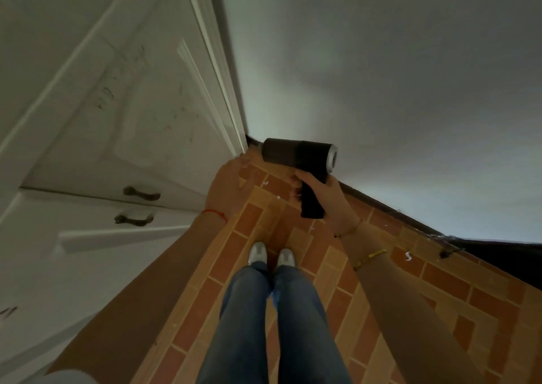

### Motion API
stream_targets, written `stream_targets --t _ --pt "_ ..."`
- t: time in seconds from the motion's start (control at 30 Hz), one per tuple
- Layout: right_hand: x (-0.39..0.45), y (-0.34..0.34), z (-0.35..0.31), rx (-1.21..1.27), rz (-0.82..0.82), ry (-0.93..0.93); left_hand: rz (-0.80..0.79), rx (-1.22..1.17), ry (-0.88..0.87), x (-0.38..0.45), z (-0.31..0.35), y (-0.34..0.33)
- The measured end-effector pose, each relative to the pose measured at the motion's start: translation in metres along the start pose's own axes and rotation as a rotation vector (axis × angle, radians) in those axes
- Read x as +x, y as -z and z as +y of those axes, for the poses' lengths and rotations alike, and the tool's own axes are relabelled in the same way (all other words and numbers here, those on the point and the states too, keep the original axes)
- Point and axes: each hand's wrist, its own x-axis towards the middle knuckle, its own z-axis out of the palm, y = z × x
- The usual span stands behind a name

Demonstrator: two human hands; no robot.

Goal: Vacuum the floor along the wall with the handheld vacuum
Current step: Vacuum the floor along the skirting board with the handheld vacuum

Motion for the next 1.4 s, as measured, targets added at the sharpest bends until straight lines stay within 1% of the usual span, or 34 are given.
stream_targets --t 0.1,0.17,0.27,0.4,0.5,0.63,0.73,0.87,1.03,1.23,1.4 --pt "0.062 0.012 0.050 -0.099 0.006 -0.005 -0.029 0.037 0.010 0.040 -0.056 -0.043" --pt "0.101 0.018 0.086 -0.158 -0.006 0.017 -0.032 0.118 -0.006 0.070 -0.097 -0.073" --pt "0.161 0.028 0.145 -0.240 -0.012 0.069 -0.017 0.210 -0.084 0.115 -0.168 -0.117" --pt "0.248 0.043 0.229 -0.346 -0.008 0.067 0.021 0.314 -0.191 0.172 -0.253 -0.177" --pt "0.310 0.051 0.288 -0.422 0.048 0.103 0.023 0.405 -0.249 0.214 -0.315 -0.224" --pt "0.387 0.061 0.356 -0.514 0.118 0.180 0.068 0.518 -0.309 0.262 -0.383 -0.281" --pt "0.437 0.068 0.395 -0.655 0.133 0.251 0.090 0.564 -0.324 0.292 -0.425 -0.316" --pt "0.488 0.075 0.432 -0.723 0.150 0.318 0.105 0.621 -0.345 0.325 -0.469 -0.353" --pt "0.524 0.076 0.456 -0.788 0.118 0.376 0.061 0.690 -0.343 0.354 -0.506 -0.385" --pt "0.538 0.077 0.469 -0.834 0.123 0.407 0.096 0.689 -0.289 0.370 -0.531 -0.413" --pt "0.539 0.077 0.473 -0.870 0.108 0.422 0.155 0.677 -0.325 0.371 -0.547 -0.424"
